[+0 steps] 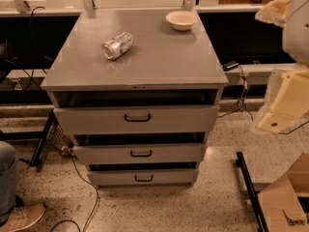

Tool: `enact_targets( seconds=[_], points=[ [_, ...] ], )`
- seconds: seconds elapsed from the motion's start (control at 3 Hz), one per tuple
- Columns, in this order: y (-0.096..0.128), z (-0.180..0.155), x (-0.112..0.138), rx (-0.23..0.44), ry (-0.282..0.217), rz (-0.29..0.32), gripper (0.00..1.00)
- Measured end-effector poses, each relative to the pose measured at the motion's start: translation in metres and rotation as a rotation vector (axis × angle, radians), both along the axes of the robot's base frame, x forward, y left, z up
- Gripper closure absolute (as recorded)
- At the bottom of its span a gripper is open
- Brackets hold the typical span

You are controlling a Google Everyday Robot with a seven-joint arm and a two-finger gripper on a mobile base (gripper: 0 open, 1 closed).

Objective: Open middle drawer

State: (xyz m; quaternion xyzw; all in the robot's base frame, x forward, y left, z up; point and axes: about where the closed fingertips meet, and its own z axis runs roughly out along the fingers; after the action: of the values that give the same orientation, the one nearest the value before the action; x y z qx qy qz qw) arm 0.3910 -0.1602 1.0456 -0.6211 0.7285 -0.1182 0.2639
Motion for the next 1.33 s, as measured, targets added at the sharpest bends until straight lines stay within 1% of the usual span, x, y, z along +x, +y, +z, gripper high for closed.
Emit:
enact_targets(
  seconds=[0.33,0.67,1.0,1.33],
  points=[
    [0.0,0.0,0.0,0.0,0.0,0.0,0.0],
    [-0.007,-0.022,0.006,0.061,0.015,0.019,0.0],
    [-0.021,-0.083,0.024,0.189,0.084,0.041,0.0],
    [-0.028,-0.139,0.039,0.298,0.148,0.05,0.0]
  ],
)
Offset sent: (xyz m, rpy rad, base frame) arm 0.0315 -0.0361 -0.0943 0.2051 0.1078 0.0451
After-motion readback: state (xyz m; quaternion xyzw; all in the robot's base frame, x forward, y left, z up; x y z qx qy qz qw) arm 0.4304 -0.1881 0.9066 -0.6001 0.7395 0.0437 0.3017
